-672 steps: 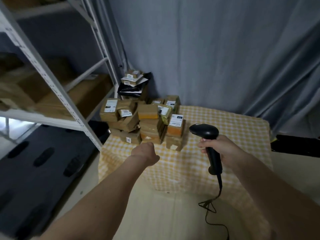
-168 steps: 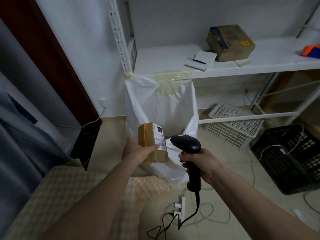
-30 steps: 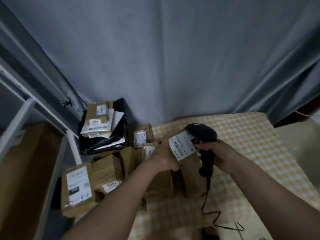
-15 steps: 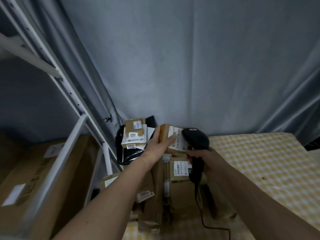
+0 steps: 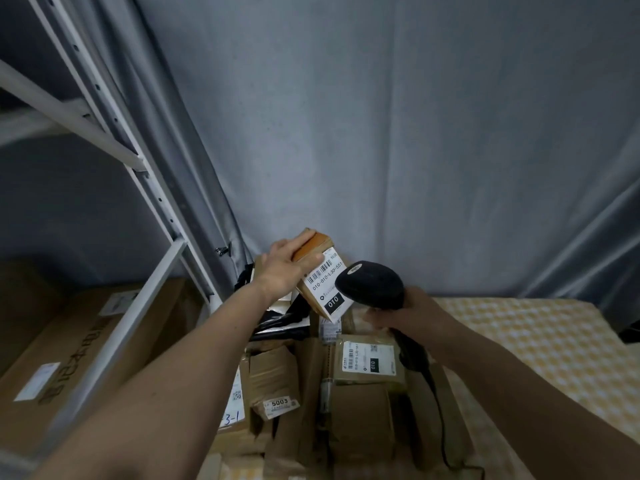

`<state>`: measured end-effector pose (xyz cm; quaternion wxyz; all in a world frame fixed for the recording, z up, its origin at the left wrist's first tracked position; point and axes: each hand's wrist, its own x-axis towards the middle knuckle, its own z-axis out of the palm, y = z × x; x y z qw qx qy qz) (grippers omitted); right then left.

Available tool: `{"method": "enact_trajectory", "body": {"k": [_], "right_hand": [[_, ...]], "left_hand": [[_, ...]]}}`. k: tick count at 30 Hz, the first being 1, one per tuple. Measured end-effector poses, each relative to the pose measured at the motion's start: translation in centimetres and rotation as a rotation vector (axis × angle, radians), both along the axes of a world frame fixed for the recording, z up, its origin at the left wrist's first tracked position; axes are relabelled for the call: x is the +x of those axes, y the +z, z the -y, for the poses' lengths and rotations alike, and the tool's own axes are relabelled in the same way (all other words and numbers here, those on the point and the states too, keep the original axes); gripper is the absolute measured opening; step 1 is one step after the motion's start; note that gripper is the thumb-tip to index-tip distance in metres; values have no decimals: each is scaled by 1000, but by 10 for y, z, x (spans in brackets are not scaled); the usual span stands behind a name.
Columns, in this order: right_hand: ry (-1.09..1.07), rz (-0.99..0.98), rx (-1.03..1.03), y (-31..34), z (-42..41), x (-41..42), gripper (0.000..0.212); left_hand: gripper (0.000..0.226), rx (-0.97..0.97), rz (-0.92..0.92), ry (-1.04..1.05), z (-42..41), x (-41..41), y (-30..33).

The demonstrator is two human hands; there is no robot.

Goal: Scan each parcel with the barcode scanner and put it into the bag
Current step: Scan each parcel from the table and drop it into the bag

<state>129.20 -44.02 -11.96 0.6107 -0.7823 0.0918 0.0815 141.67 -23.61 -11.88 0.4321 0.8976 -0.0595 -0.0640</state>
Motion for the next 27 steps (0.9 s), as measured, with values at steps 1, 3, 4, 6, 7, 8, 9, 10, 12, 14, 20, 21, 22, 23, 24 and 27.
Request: {"method": "enact_trajectory", "body": {"k": [1, 3, 4, 6, 7, 8, 9, 10, 12, 14, 20, 21, 22, 23, 24, 27], "right_hand": [[15, 15, -20, 3, 0, 0, 11], [37, 29, -37, 8, -1, 0, 13], [44, 32, -39, 10, -3, -1, 15], [55, 37, -57, 13, -5, -1, 19], [63, 37, -64, 14, -7, -2, 20], [72, 38, -64, 15, -8, -2, 20], [76, 37, -65, 16, -10, -2, 20], [79, 35, -74, 18, -12, -2, 19], [86, 31, -98, 18, -15, -2, 19], [91, 28, -109, 18, -19, -3, 20], [67, 35, -52, 14, -30, -3, 22], [61, 43, -41, 14, -32, -3, 21], [57, 47, -30, 14, -34, -3, 21], [56, 48, -22, 13, -36, -3, 21], [57, 49, -12, 13, -37, -2, 21], [39, 40, 17, 11, -41, 0, 22]], "left_hand": [[68, 22, 7, 4, -2, 2, 4], [67, 27, 0, -12, -4, 6, 9], [64, 16, -5, -23, -5, 8, 10], [60, -6, 3, -35, -5, 8, 16], [58, -6, 11, -37, -5, 9, 17], [57, -12, 8, -38, -6, 8, 18], [56, -22, 6, -36, -7, 8, 19], [56, -35, 5, -34, -9, 9, 19], [55, -42, -6, -30, -14, 9, 19], [55, -43, 5, -16, -17, 8, 18], [58, -42, 10, -35, -26, 6, 19], [58, -33, 8, -38, -27, 5, 20], [58, -20, 3, -43, -28, 6, 20], [58, -13, -1, -47, -28, 6, 19], [58, -17, 1, -49, -29, 7, 17], [58, -31, -20, -38, -32, 13, 11]]}}
